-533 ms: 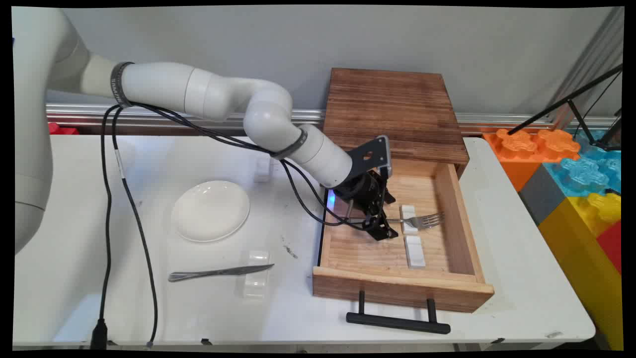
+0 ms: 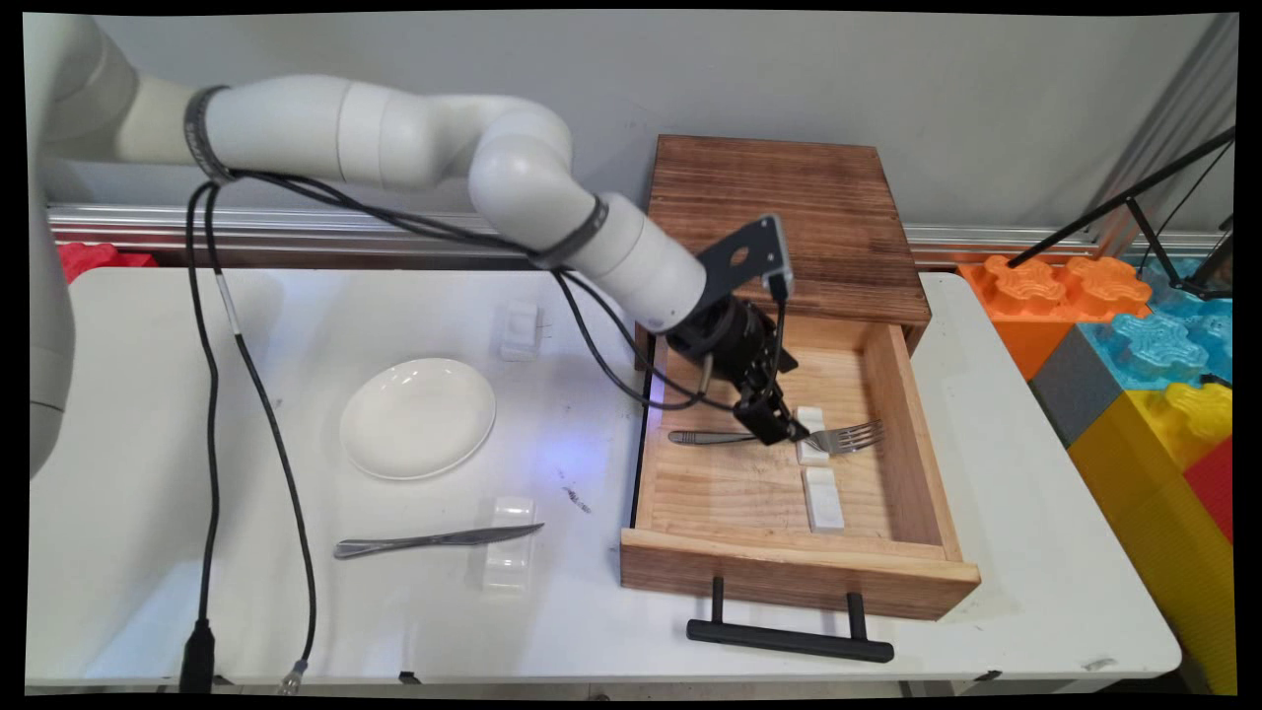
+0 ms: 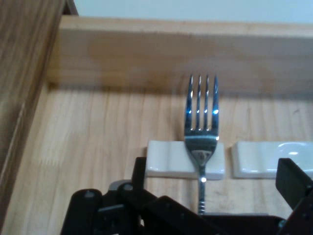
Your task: Pick up the knife from the right of the white plate
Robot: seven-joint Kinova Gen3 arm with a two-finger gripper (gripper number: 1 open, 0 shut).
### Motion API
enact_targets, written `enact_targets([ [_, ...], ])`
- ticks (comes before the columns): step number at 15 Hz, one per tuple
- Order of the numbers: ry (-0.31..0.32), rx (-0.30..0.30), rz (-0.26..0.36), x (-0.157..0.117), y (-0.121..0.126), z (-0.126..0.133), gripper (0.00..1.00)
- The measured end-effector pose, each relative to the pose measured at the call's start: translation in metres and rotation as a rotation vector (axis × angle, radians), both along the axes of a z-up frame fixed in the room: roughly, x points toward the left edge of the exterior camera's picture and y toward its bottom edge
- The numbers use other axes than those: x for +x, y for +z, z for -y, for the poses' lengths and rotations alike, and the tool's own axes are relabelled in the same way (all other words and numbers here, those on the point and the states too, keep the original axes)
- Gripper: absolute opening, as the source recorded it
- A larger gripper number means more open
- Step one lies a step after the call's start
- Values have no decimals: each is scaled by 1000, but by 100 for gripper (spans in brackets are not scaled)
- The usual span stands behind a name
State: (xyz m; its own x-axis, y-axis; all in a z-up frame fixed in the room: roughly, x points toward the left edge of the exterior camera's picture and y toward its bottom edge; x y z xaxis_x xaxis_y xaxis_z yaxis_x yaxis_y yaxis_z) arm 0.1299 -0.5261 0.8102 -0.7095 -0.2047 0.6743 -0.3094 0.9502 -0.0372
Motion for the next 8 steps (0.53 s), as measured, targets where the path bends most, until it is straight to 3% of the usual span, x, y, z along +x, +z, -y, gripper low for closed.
enact_targets([
  [8, 28, 57, 13, 15, 71, -27, 100],
])
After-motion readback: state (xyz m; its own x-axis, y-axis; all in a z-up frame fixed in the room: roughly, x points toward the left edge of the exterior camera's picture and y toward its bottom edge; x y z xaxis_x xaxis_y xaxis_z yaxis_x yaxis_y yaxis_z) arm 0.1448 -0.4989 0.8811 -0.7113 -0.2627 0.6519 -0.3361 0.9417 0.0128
